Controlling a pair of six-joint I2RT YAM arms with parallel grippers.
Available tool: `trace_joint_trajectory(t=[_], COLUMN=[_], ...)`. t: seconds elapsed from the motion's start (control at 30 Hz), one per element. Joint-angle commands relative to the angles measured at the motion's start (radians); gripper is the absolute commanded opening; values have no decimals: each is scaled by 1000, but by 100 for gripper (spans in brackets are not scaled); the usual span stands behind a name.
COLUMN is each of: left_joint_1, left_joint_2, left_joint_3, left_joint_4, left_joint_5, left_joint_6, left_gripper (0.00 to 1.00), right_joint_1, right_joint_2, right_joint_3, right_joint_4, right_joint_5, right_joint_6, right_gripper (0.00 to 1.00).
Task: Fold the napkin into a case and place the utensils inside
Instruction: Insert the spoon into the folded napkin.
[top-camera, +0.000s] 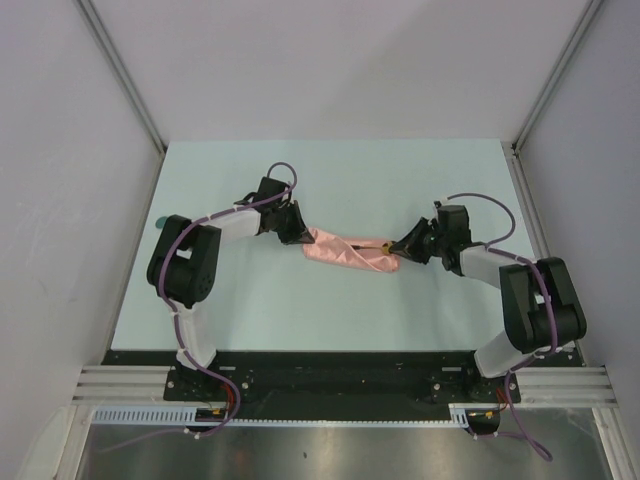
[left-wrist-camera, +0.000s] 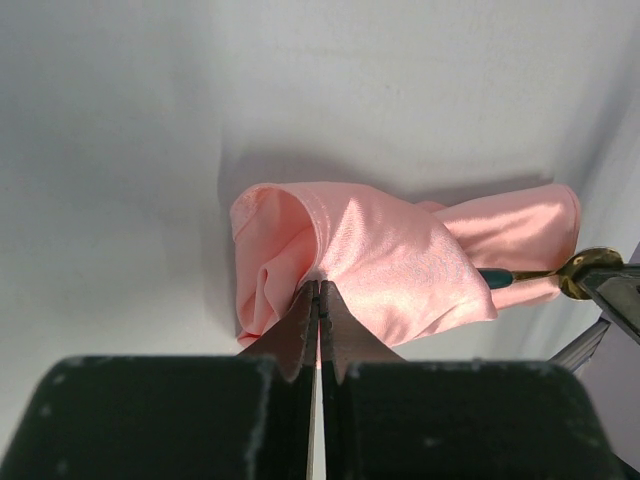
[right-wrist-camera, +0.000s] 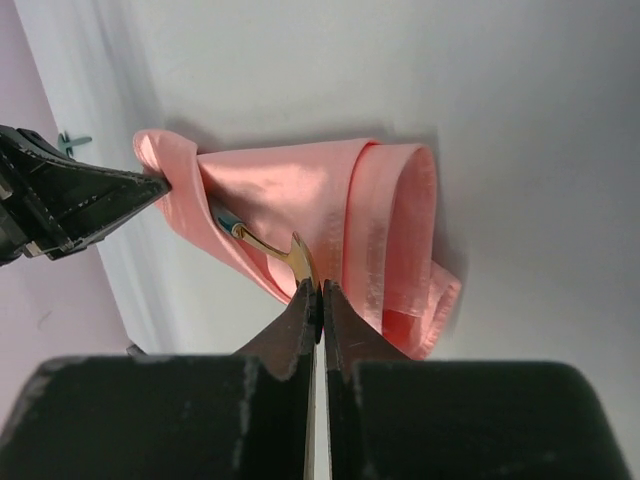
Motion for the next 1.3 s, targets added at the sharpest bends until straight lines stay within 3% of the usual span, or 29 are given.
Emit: trace_joint_trajectory(t=[0.0,0.27,0.6,0.73,0.8,0.87,0.93,0.97,1.03,1.07,1.17,1.27], left_joint_1=[7,7,7,7,10,32,58,94,140,194,318,454], left_joint_2=[2,3,-11,-46,-90,-167,-224,-277,-308,-320,-351,-342], left_joint_3=[12,5,-1,-4,-8,-16,-27,-33,-19,-2,2,-2], left_joint_4=[11,15,26,34,25,6,-17,-35,-145,-188,-319,-380], left_joint_5=[3,9,22,24,27,23,-3,-17,-93,-132,-333,-494], left_joint_6=[7,4,-2,7,7,5,5,13,25,34,18,-30], left_gripper=[0,0,0,10,23,35,41,59,70,72,70,64], right_joint_1=[36,72,69,69,70,67,59,58,52,46,44,82], right_joint_2=[43,115,172,171,148,91,21,2,-38,-74,-183,-278], right_joint_3=[48,33,55,70,79,88,113,136,177,215,266,300], right_joint_4=[114,206,249,229,174,125,21,-27,-217,-264,-461,-525], right_joint_5=[-4,42,50,41,41,45,55,64,116,131,231,369], right_joint_6=[80,191,208,187,165,125,63,27,-43,-120,-243,-318], right_gripper=[0,0,0,21,33,39,47,50,89,99,100,100])
